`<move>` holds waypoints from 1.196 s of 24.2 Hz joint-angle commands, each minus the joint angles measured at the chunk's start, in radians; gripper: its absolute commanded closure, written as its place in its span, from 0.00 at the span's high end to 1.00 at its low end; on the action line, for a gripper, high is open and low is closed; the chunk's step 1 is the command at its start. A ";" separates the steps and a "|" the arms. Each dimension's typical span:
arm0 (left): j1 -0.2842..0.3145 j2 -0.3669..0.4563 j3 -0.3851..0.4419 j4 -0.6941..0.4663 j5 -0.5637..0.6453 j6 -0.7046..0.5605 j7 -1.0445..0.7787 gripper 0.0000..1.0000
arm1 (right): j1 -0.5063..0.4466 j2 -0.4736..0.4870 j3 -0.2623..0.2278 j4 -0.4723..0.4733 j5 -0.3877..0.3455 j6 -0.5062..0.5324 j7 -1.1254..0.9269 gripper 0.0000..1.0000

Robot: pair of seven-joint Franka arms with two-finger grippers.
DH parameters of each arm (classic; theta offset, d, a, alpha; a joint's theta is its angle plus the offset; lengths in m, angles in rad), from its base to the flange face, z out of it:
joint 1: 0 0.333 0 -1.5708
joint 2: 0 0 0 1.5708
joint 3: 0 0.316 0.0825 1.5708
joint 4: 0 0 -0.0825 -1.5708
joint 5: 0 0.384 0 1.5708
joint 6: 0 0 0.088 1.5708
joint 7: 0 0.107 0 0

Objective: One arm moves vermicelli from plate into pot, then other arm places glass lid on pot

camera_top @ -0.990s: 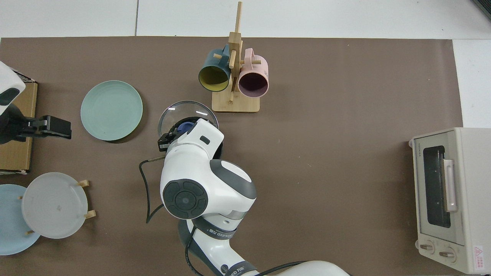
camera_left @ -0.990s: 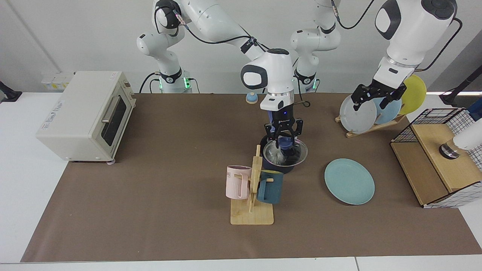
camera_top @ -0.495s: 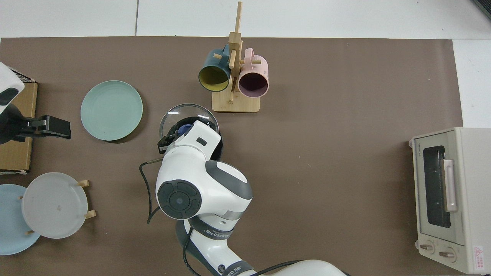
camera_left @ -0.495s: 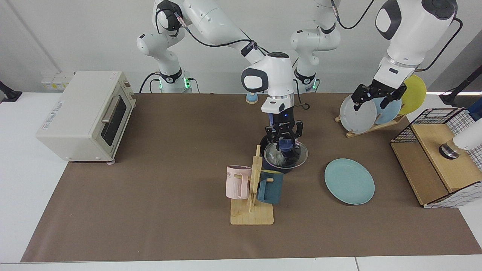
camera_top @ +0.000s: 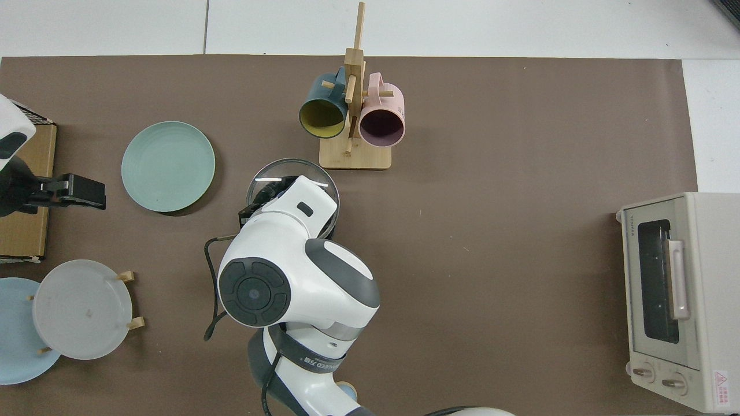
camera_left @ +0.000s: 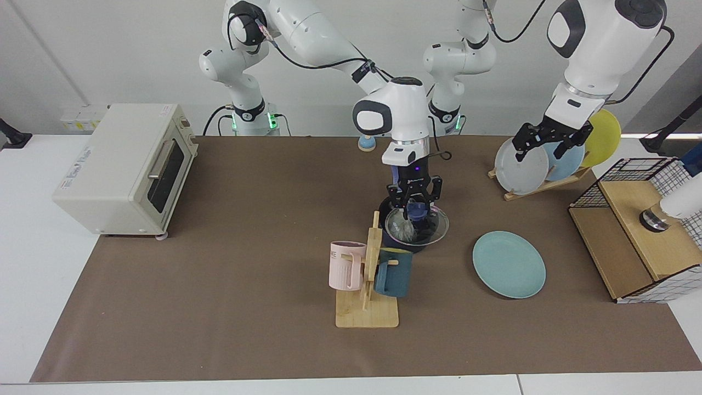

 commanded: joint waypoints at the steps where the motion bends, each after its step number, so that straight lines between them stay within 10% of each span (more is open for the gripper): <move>1: 0.000 -0.005 0.004 0.004 0.003 -0.007 0.000 1.00 | -0.012 -0.020 0.008 -0.008 0.107 -0.028 -0.028 0.00; 9: 0.000 -0.005 0.004 0.004 0.004 -0.007 0.003 1.00 | -0.024 0.023 0.008 -0.002 0.216 -0.059 -0.161 0.00; 29: -0.003 -0.005 0.020 0.004 0.003 -0.006 0.003 1.00 | -0.009 0.179 0.008 0.224 0.216 -0.204 -0.188 0.00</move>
